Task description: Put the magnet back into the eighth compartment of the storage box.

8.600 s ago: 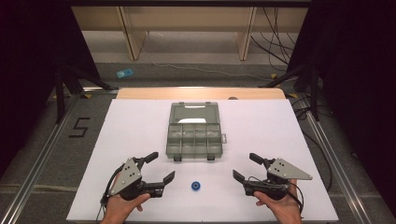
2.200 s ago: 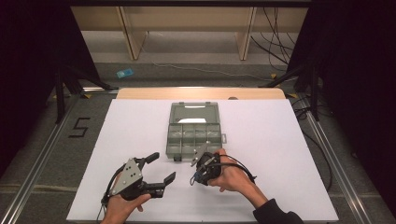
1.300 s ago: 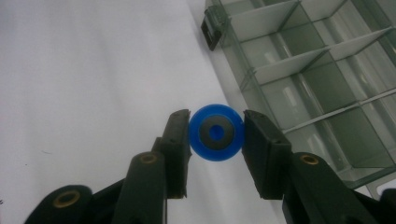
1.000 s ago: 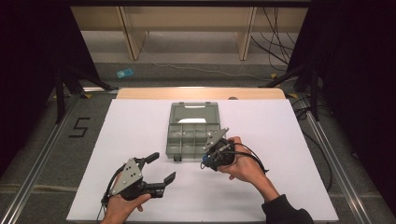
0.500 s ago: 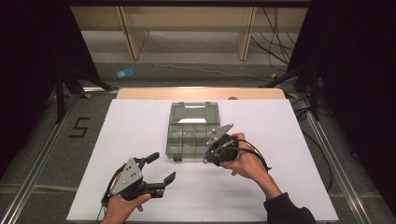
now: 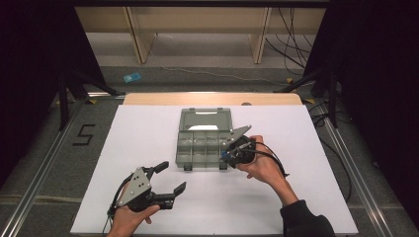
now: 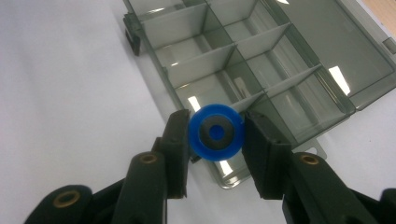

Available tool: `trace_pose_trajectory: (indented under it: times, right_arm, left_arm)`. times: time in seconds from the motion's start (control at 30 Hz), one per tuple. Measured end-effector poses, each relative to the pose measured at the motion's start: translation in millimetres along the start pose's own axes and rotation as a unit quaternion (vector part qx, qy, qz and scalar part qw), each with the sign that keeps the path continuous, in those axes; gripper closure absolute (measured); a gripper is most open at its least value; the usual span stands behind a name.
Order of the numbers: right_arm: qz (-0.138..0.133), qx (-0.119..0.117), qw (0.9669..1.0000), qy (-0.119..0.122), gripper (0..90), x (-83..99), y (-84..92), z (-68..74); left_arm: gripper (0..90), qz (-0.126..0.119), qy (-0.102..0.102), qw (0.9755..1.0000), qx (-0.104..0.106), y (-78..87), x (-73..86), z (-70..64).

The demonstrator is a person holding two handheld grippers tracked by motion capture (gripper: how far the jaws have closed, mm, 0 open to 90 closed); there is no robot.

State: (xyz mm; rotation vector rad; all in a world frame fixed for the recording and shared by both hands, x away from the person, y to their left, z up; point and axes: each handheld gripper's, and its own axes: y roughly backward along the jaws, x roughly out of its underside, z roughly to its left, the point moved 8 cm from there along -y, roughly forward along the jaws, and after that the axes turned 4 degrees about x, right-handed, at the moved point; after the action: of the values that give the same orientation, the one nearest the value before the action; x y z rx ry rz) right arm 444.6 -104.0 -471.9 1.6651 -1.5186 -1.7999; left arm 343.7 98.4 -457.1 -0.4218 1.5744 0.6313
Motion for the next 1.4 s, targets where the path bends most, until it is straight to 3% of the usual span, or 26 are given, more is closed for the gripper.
trace_pose_trajectory:
  times: [0.6, 0.83, 1.17, 1.4]
  right_arm:
    - [-0.001, 0.024, 0.9997, -0.004, 63.0, -1.8, -19.9, -19.3]
    - [0.01, 0.019, 0.9997, -0.014, 63.0, 0.4, -23.1, -21.5]
    - [0.02, 0.02, 0.9996, -0.005, 62.8, 3.0, -32.9, -24.4]
    - [0.015, 0.028, 0.9993, -0.022, 51.8, 1.9, -34.7, -26.2]
  left_arm:
    - [16.5, 0.002, 0.0, 1.0, 0.0, 0.2, 0.2, 0.1]
    - [16.5, 0.0, 0.0, 1.0, 0.0, 0.1, 0.1, -0.1]
    - [16.5, 0.0, 0.0, 1.0, 0.0, 0.2, 0.0, -0.1]
    - [16.5, -0.006, 0.0, 1.0, 0.003, -0.5, -0.7, -0.3]
